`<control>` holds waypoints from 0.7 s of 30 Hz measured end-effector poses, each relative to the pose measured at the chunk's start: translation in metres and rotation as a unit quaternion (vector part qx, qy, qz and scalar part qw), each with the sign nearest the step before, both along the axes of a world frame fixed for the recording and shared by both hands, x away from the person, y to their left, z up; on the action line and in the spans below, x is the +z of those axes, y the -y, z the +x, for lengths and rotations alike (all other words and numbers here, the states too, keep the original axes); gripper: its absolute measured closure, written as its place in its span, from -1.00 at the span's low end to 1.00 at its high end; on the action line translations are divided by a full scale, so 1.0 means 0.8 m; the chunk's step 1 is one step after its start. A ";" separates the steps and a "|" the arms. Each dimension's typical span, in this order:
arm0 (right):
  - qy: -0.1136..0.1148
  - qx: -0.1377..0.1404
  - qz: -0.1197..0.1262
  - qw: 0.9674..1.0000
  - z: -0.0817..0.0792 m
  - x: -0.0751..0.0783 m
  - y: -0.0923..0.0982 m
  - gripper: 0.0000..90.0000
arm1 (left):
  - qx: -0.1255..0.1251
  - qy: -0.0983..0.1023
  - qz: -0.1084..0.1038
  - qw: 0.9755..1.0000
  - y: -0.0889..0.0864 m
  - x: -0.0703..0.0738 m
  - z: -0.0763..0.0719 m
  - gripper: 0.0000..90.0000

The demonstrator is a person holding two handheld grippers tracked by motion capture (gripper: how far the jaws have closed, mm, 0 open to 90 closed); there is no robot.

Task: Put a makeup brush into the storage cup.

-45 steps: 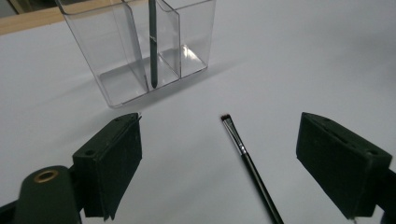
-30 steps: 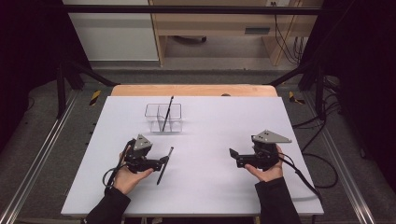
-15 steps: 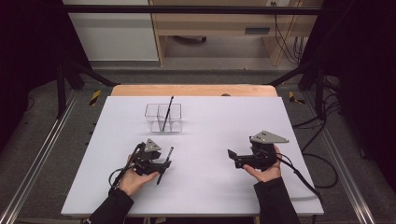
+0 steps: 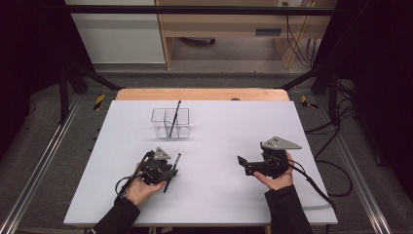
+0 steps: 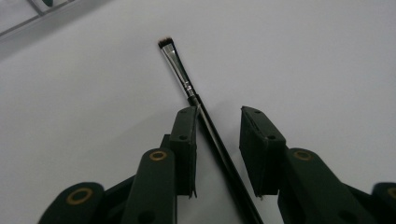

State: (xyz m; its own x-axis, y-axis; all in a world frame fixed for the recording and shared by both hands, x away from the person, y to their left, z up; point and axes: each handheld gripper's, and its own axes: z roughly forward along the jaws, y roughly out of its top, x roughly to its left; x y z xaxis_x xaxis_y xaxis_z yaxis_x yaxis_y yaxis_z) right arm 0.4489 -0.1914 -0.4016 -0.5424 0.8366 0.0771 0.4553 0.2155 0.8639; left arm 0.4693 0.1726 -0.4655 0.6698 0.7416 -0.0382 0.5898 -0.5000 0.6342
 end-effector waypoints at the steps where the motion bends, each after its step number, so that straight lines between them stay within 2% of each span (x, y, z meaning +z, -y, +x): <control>1: 0.000 0.000 0.000 1.000 0.000 0.000 0.000 -0.91 | -0.002 -0.001 0.003 1.000 0.000 0.000 0.000 0.50; 10: 0.001 -0.001 -0.005 1.000 0.000 0.000 -0.002 -0.91 | 0.006 -0.005 0.010 1.000 0.001 -0.001 0.000 0.68; 21: -0.005 0.001 -0.011 1.000 0.001 -0.003 -0.005 -0.91 | -0.007 -0.012 0.022 1.000 0.002 0.001 0.000 0.73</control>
